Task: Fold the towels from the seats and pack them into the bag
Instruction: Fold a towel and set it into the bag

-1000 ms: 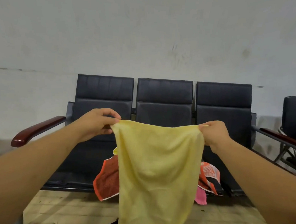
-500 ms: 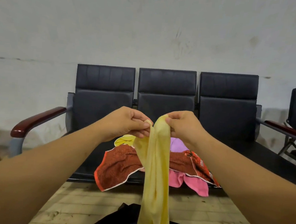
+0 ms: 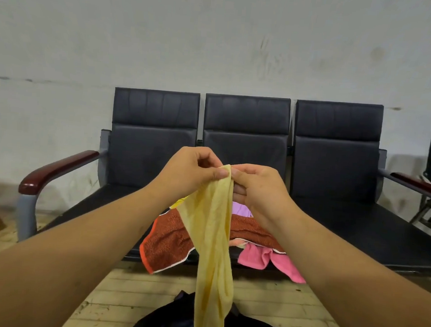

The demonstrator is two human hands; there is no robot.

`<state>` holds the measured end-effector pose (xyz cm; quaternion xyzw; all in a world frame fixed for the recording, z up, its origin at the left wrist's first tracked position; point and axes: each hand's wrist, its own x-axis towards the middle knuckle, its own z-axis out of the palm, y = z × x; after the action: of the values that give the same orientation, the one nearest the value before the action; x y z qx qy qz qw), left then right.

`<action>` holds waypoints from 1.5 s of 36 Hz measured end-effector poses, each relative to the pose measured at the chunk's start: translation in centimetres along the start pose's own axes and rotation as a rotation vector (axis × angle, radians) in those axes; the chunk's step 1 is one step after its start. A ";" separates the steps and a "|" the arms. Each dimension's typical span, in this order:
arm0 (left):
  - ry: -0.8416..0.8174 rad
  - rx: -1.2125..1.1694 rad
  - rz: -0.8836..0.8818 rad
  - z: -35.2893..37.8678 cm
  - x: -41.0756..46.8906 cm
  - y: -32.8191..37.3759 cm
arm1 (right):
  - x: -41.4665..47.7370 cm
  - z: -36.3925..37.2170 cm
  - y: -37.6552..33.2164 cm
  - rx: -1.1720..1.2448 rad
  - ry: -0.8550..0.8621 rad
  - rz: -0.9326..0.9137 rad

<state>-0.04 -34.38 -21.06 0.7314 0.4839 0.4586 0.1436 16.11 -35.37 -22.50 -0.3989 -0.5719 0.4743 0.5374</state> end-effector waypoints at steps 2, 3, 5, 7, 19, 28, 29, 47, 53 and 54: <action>0.022 -0.006 0.010 0.0 0.0 -0.1 | 0.0 0.2 -0.1 0.055 -0.013 0.016; 0.028 -0.011 0.012 0.0 0.1 0.0 | 0.0 0.2 -0.1 0.088 -0.023 0.028; 0.029 -0.007 0.019 0.0 0.1 0.0 | 0.0 0.1 0.1 0.109 -0.053 0.024; 0.016 0.008 0.026 -0.1 0.2 0.0 | 0.0 -0.1 0.4 0.082 -0.071 -0.002; -0.350 -0.051 -0.095 -0.7 -0.5 -1.5 | 1.0 -1.3 0.9 -0.130 -0.011 -0.064; -0.679 0.345 -0.174 -3.0 -2.3 -5.2 | 1.4 -4.5 -0.8 -0.045 -0.034 -0.045; -0.677 0.349 -0.178 -3.4 -2.3 -5.2 | 1.2 -4.9 -1.1 -0.094 -0.043 -0.046; 0.034 0.180 -0.160 -7.4 3.4 6.3 | 2.9 -4.8 -11.0 -0.179 0.151 -0.138; -0.032 -0.152 -0.208 -7.2 1.0 4.3 | 2.3 -5.1 -8.2 -0.095 0.117 -0.045; -0.012 -0.196 -0.200 -7.2 0.8 4.1 | 2.4 -5.0 -8.0 -0.087 0.121 -0.033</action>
<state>-3.38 -37.41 -14.08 0.6646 0.5064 0.4828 0.2623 21.26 -34.30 -14.30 -0.4404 -0.5647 0.4152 0.5610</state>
